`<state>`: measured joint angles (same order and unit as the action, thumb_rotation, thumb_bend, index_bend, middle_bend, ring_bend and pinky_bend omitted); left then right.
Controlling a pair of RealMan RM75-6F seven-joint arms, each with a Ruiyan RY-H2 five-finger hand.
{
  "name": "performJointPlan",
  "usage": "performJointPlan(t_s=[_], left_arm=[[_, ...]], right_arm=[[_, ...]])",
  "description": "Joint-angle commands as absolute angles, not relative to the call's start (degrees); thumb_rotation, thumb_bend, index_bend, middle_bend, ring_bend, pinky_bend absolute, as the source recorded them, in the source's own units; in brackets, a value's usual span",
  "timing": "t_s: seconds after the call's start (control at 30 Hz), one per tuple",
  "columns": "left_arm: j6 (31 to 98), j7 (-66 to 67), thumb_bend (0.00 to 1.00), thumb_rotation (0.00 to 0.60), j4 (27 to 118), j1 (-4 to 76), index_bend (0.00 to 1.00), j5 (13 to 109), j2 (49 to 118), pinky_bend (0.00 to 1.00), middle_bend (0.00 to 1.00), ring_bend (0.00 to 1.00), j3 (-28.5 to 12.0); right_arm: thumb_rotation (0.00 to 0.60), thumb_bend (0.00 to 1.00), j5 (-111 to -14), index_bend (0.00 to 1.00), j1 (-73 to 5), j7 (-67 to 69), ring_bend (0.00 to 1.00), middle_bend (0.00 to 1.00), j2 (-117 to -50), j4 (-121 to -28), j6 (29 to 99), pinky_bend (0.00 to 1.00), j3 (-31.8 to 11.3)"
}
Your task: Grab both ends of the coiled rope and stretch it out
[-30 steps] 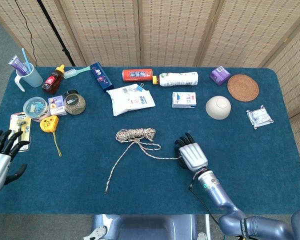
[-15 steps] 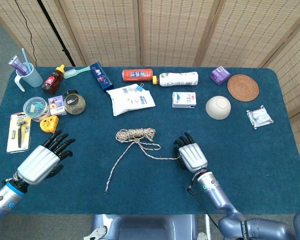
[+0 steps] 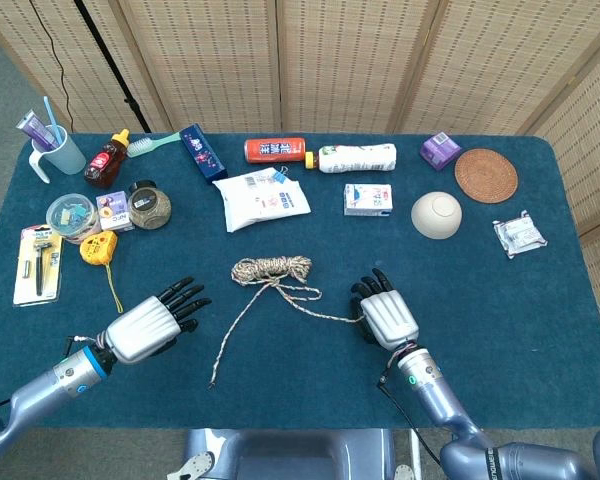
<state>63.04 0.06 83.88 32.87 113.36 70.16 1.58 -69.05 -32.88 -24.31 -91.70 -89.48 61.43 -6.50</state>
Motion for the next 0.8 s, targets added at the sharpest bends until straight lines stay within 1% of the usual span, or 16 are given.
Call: performJointPlan(t_s=[0.03,0.23,0.47,0.57,0.73,0.8], left_arm=[[62.9,-1.1,0.31,0.600,81.1,34.4,0.47,114.0,73.3,0.00,0.18,0.03,2.5],[62.5,-0.9,0.31,0.600,78.4,35.9,0.48,113.6,76.5,0.00,0.17,0.02,3.4],[61.6,-0.3,0.31,0.600,77.0,37.3,0.49,113.3,78.5,0.00,0.16,0.01,4.1],[61.0,0.4,0.31,0.600,76.2,37.9,0.49,113.1,79.6,0.00,0.12,0.00,4.3],[61.1,2.2,0.31,0.600,74.7,38.1,0.49,111.5,82.0,0.00,0.02,0.00,4.1],[61.3,2.7,0.31,0.600,74.3,38.1,0.50,110.8,82.8,0.00,0.00,0.00,3.9]], right_arm=[[0.600,0.51,-68.9,0.60,-33.0,-24.4,0.16,0.26,-91.7,-89.4,61.3,0.00,-6.5],[0.600,0.51,-68.6,0.60,-33.0,-24.0,0.16,0.26,-91.9,-88.9,61.0,0.00,-6.6],[0.600,0.51,-68.4,0.60,-33.0,-23.3,0.16,0.26,-92.1,-88.2,60.6,0.00,-6.5],[0.600,0.51,-68.3,0.60,-33.0,-22.7,0.16,0.26,-92.1,-87.8,60.5,0.00,-6.6],[0.600,0.51,-68.5,0.60,-32.9,-21.8,0.16,0.26,-92.1,-87.2,60.4,0.00,-6.5],[0.600,0.51,-68.6,0.60,-32.8,-21.4,0.16,0.26,-92.1,-87.0,60.3,0.00,-6.5]])
